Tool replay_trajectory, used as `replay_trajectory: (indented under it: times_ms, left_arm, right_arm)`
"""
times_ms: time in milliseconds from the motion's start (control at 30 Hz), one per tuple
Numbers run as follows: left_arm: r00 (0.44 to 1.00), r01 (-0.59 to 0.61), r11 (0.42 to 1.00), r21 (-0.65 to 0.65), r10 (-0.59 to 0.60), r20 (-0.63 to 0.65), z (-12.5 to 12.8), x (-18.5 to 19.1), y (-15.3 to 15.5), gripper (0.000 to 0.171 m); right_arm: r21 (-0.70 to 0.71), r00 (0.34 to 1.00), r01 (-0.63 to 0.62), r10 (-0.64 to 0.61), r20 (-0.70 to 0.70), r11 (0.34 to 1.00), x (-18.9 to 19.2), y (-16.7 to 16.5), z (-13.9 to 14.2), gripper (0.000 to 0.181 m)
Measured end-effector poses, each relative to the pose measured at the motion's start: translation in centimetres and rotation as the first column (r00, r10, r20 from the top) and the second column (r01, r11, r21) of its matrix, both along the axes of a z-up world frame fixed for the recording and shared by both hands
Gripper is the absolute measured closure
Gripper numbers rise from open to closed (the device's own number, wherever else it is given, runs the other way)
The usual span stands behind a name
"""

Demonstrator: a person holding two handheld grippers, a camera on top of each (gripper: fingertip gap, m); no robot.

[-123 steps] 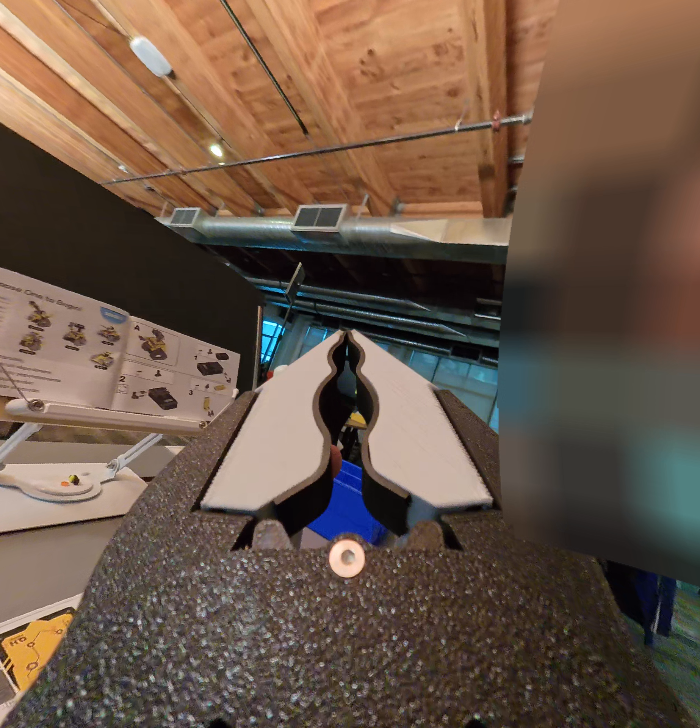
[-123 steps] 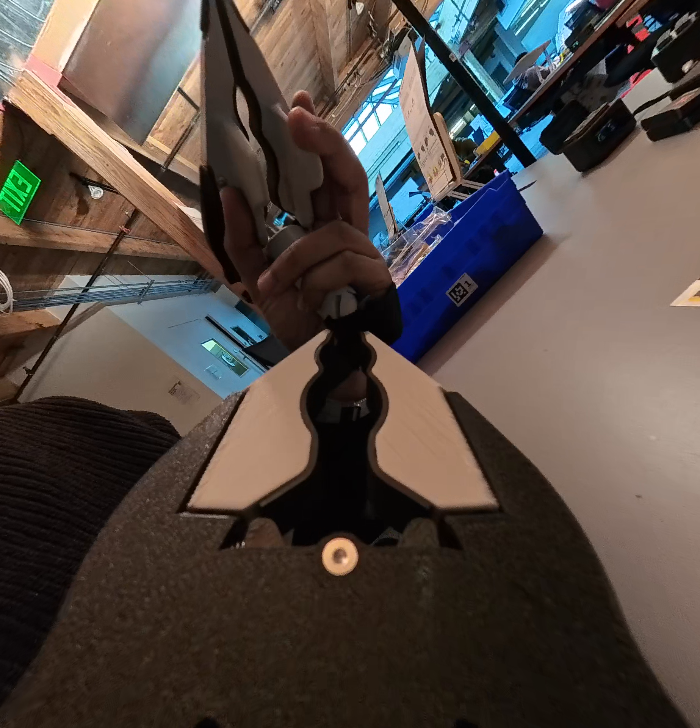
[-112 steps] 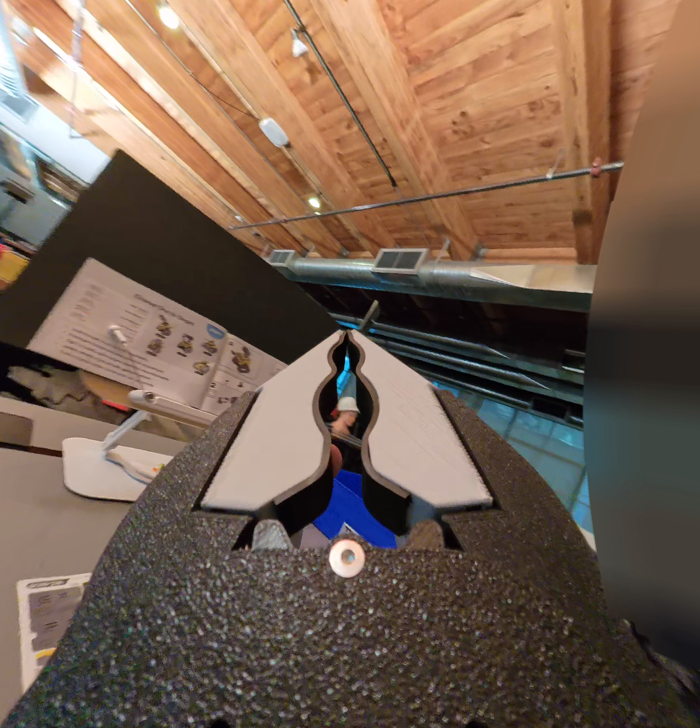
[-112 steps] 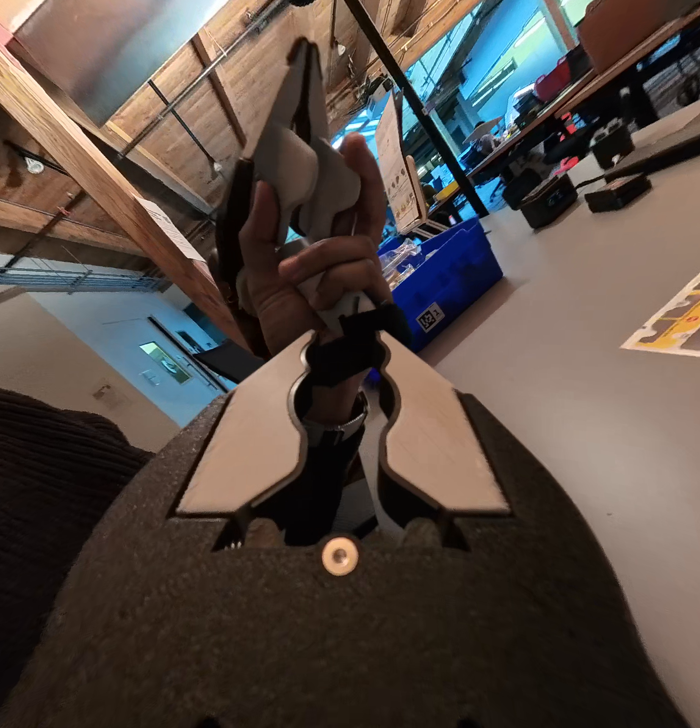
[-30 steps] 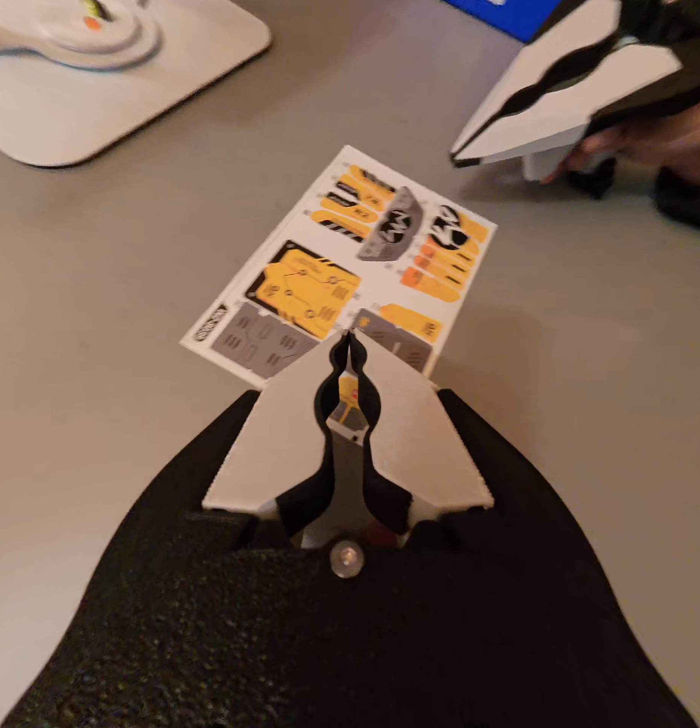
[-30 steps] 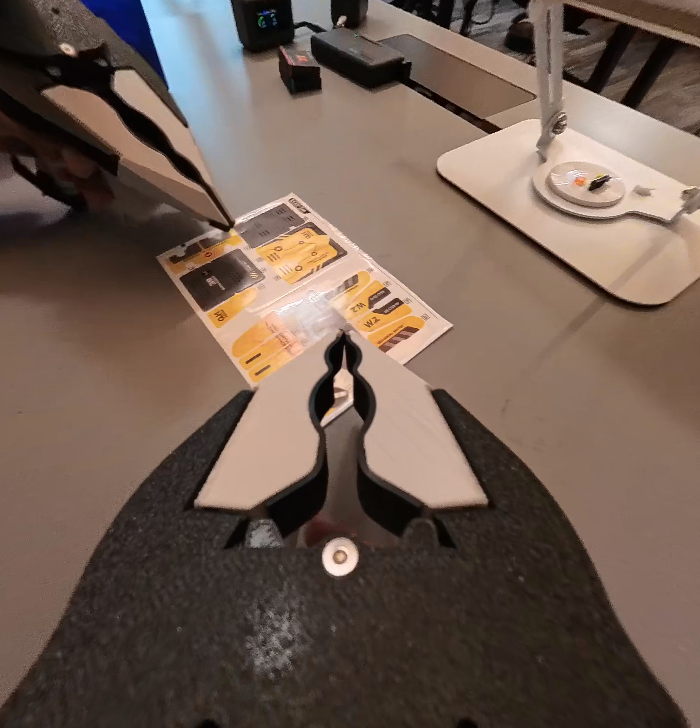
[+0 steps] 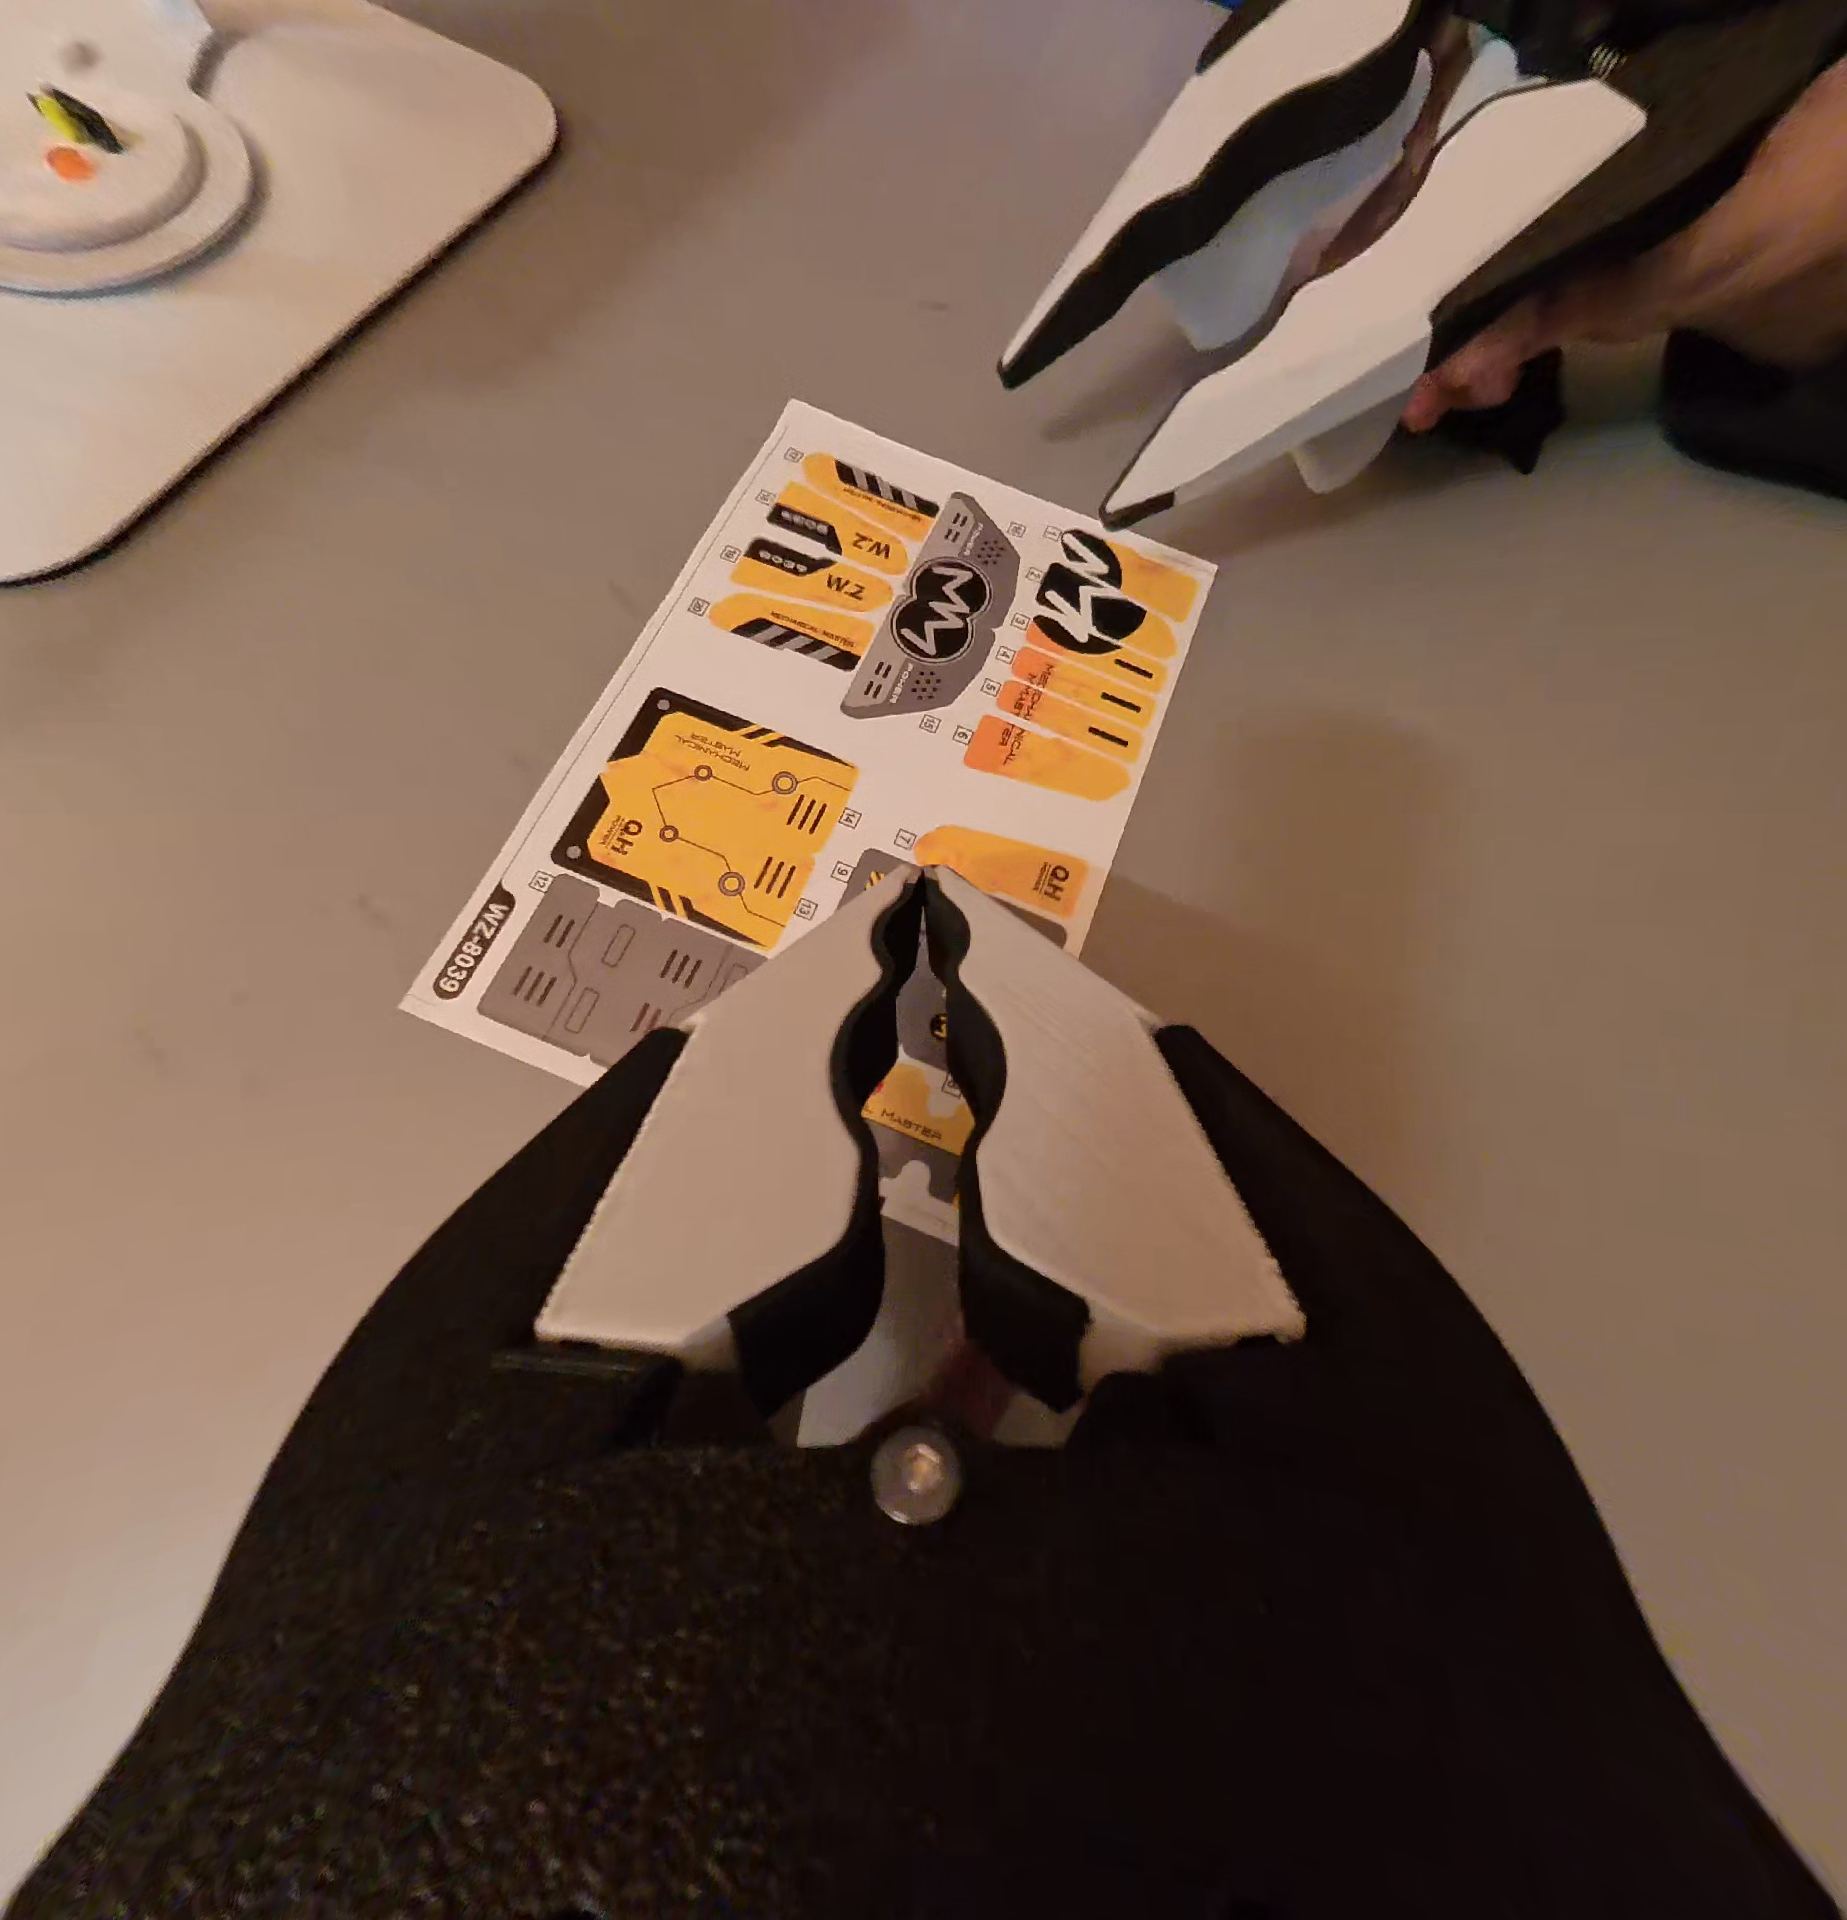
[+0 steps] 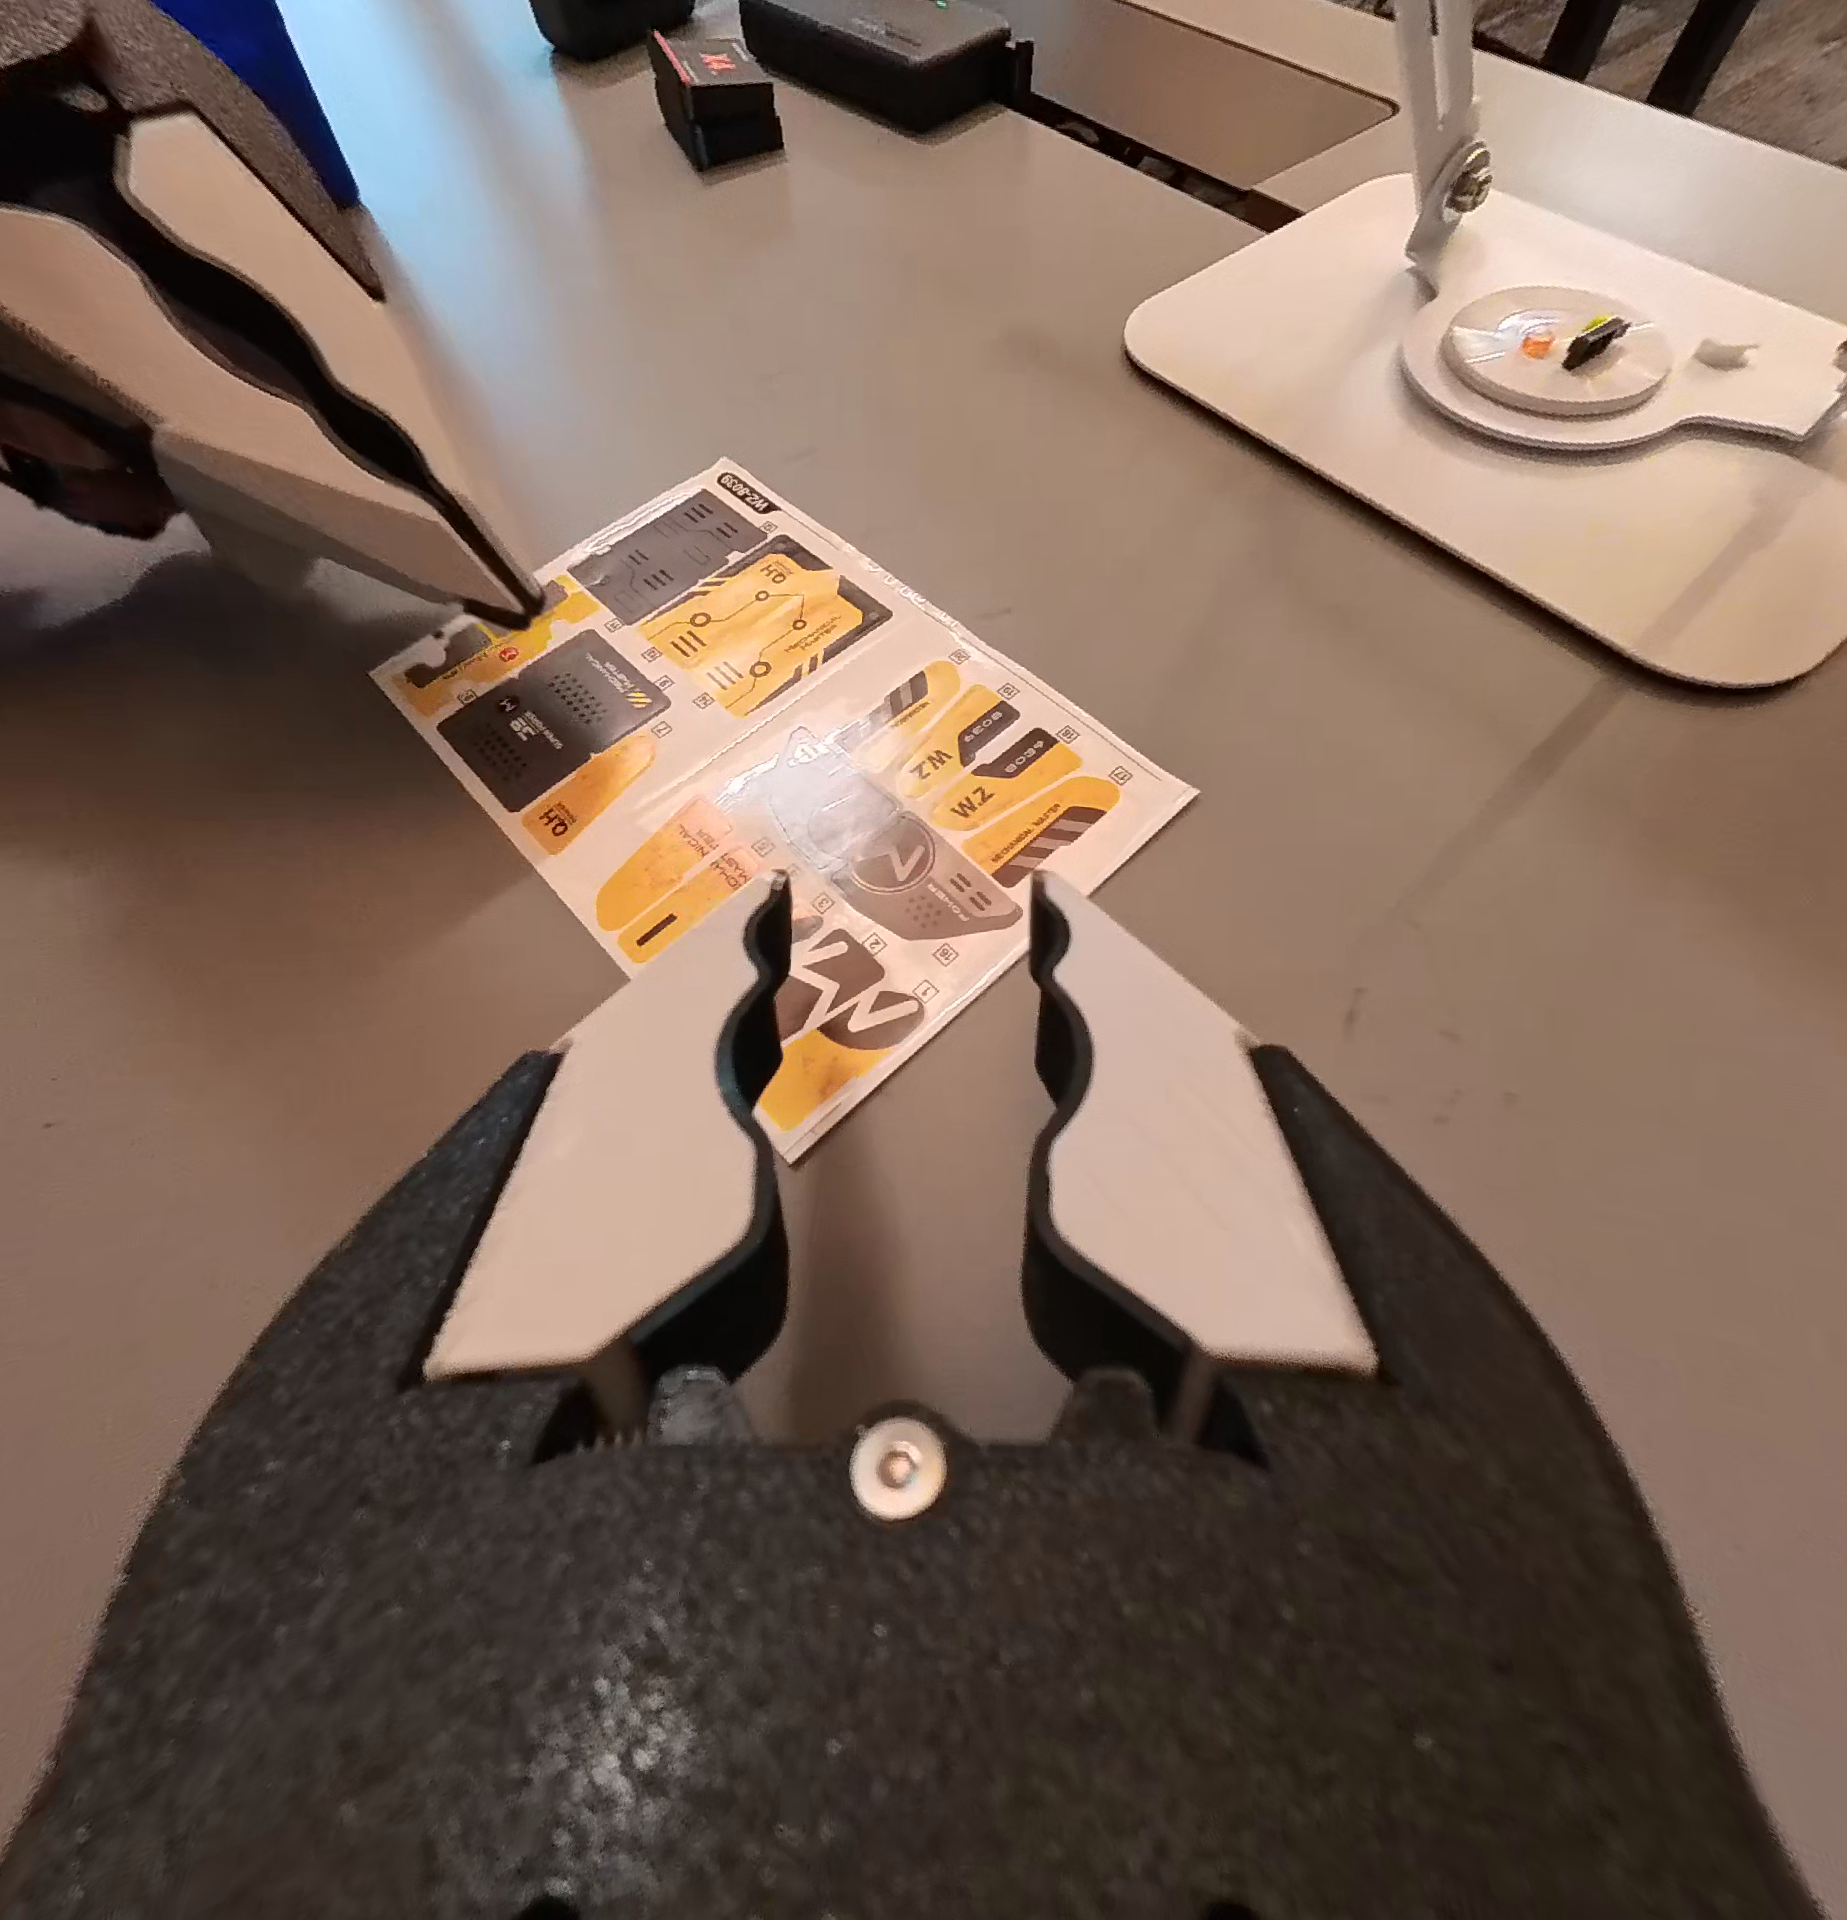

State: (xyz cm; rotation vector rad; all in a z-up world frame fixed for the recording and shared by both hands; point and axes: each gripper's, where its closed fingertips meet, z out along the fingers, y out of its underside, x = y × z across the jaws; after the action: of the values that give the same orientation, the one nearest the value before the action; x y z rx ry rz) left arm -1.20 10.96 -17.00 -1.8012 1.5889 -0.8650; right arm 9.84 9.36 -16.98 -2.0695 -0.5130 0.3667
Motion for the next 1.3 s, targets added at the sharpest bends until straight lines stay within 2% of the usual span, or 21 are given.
replay_trajectory:
  times_ms: [100,200,400,467,533,667,767,833,900,933,1000,1033,1067,1100,1200,1233,1300]
  left_arm:
    - [0.992,-0.087,0.995,0.049,0.082,0.100,1.6,-0.2,1.6,0.171]
    - [0.979,-0.092,0.995,-0.029,0.096,0.180,3.1,-0.1,1.4,0.168]
    - [0.973,-0.201,0.978,0.060,0.192,0.128,2.0,0.1,3.0,0.165]
    - [0.978,-0.162,0.984,0.079,0.150,0.145,2.1,0.5,2.2,0.153]
    - [0.971,-0.145,0.989,0.039,0.135,0.195,2.8,0.9,1.8,0.152]
    - [0.935,-0.198,0.980,0.029,0.180,0.307,4.8,0.5,2.9,0.153]
    - [0.939,-0.171,0.985,0.017,0.157,0.305,4.6,0.3,2.7,0.153]
    - [0.945,-0.234,0.968,0.090,0.205,0.254,3.6,0.1,3.9,0.152]
    - [0.958,-0.240,0.947,0.212,0.197,0.207,2.7,0.1,4.5,0.152]
    - [0.950,-0.293,0.913,0.284,0.243,0.197,2.5,-0.1,5.4,0.152]
    - [0.932,-0.362,0.844,0.395,0.317,0.176,2.2,-0.5,6.8,0.139]
    - [0.938,-0.347,0.853,0.390,0.313,0.150,1.7,-0.4,6.5,0.136]
    - [0.949,-0.315,0.885,0.342,0.288,0.129,1.2,0.0,5.8,0.110]
    - [0.957,-0.287,0.916,0.281,0.262,0.124,1.1,0.4,4.9,0.093]
    - [0.941,-0.297,0.924,0.240,0.242,0.235,3.2,0.7,4.5,0.091]
    - [0.938,-0.296,0.924,0.244,0.233,0.255,3.7,0.6,4.4,0.086]
    - [0.940,-0.279,0.939,0.200,0.224,0.259,3.9,0.6,4.1,0.060]
  right_arm:
    - [0.003,0.999,0.034,-0.034,-0.013,0.999,0.5,0.2,0.1,0.131]
    - [-0.009,0.999,0.032,-0.033,-0.030,0.999,0.6,0.3,0.1,0.128]
    - [-0.004,1.000,0.019,-0.019,0.021,1.000,0.3,0.2,-0.2,0.128]
    - [-0.001,0.999,0.016,-0.016,0.039,1.000,0.2,0.1,-0.3,0.128]
    - [0.002,0.999,0.015,-0.015,0.048,1.000,0.1,0.1,-0.3,0.128]
    - [0.001,0.999,0.014,-0.014,0.049,1.000,0.1,0.1,-0.4,0.128]
    - [-0.001,0.999,0.013,-0.013,0.048,1.000,0.1,0.1,-0.4,0.128]
    - [0.000,0.999,0.012,-0.012,0.050,1.000,0.1,0.1,-0.4,0.128]
    - [0.000,0.999,0.012,-0.012,0.051,1.000,0.1,0.1,-0.4,0.128]
    - [0.000,0.999,0.012,-0.012,0.051,1.000,0.1,0.1,-0.4,0.128]
    - [0.000,0.999,0.012,-0.012,0.052,1.000,0.1,0.1,-0.4,0.128]
    - [0.000,0.999,0.011,-0.011,0.052,1.000,0.1,0.1,-0.4,0.128]
    - [0.000,0.999,0.011,-0.011,0.053,1.000,0.1,0.1,-0.4,0.128]
    - [0.000,0.998,0.010,-0.010,0.054,1.000,0.0,0.1,-0.4,0.128]
    - [0.001,0.998,0.008,-0.008,0.057,1.000,0.0,0.1,-0.4,0.128]
    - [0.001,0.998,0.008,-0.008,0.058,1.000,0.0,0.1,-0.4,0.128]
    - [-0.001,0.998,0.007,-0.007,0.059,1.000,0.0,0.1,-0.5,0.128]
